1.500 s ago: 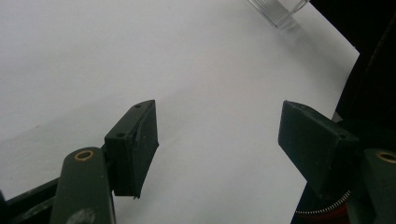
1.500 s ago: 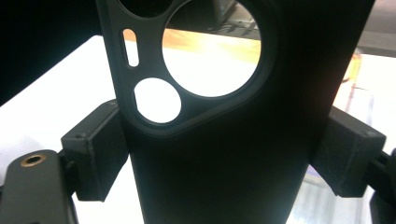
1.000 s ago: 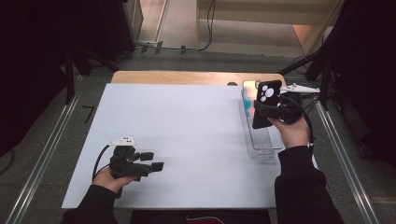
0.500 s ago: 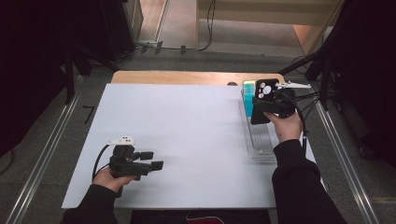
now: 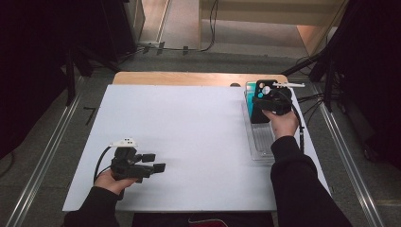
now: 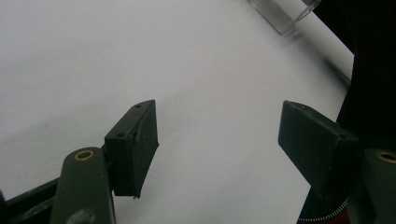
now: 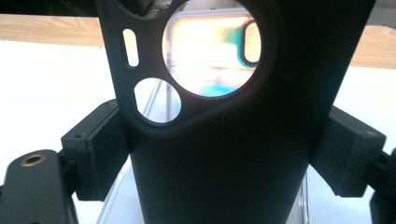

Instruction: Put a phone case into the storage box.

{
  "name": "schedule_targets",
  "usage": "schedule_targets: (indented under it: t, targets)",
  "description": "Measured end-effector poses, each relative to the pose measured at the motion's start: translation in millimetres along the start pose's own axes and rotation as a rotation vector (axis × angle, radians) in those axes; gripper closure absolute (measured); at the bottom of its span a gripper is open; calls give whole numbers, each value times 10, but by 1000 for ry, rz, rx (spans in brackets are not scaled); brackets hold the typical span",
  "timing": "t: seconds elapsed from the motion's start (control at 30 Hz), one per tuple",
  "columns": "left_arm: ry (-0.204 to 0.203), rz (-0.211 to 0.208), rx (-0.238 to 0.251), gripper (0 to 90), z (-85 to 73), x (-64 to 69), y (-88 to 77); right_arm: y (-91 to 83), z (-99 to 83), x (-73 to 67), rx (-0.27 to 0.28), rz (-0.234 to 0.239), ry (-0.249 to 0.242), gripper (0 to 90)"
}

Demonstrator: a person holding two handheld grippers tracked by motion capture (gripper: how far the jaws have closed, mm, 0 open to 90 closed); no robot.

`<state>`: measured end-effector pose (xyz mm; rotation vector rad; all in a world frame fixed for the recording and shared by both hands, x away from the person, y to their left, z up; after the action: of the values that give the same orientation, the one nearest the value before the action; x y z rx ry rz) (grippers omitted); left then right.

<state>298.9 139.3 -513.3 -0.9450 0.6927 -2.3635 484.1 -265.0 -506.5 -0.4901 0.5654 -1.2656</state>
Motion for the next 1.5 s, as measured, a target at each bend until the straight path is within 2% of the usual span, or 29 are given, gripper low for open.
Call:
schedule_targets:
  t: [0.17,0.23,0.47,0.63,1.0,1.2,1.37,1.5]
  targets:
    - [4,2,-2,286,-1,-3,4,93,-17,34,-21,-2,25,126]
    - [1,1,-3,286,-2,-2,7,120,-7,31,-19,-8,4,126]
    - [2,0,-2,286,1,-3,8,220,24,-13,-36,-17,-5,126]
    - [5,-2,-2,286,1,2,11,284,52,-27,-44,-44,-30,126]
    - [7,0,-7,286,6,0,21,364,105,-34,-45,-62,-30,125]
    - [11,-1,-9,286,8,-1,30,400,159,-45,-46,-76,-52,124]
    - [10,-1,-8,286,8,-3,22,421,164,-37,-47,-76,-40,122]
    - [7,0,-7,286,8,-9,22,420,160,-33,-68,-62,-18,117]
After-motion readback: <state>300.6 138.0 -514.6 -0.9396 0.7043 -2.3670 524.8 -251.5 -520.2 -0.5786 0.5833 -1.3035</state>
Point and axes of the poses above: each handheld gripper's, and its own axes: y roughly forward along the jaws, z roughly out of its top, x roughly to its right, the point moved 9 cm from there along y, roughly forward along the jaws, and after that the axes turned 4 degrees about -y, right-handed, at the moved point
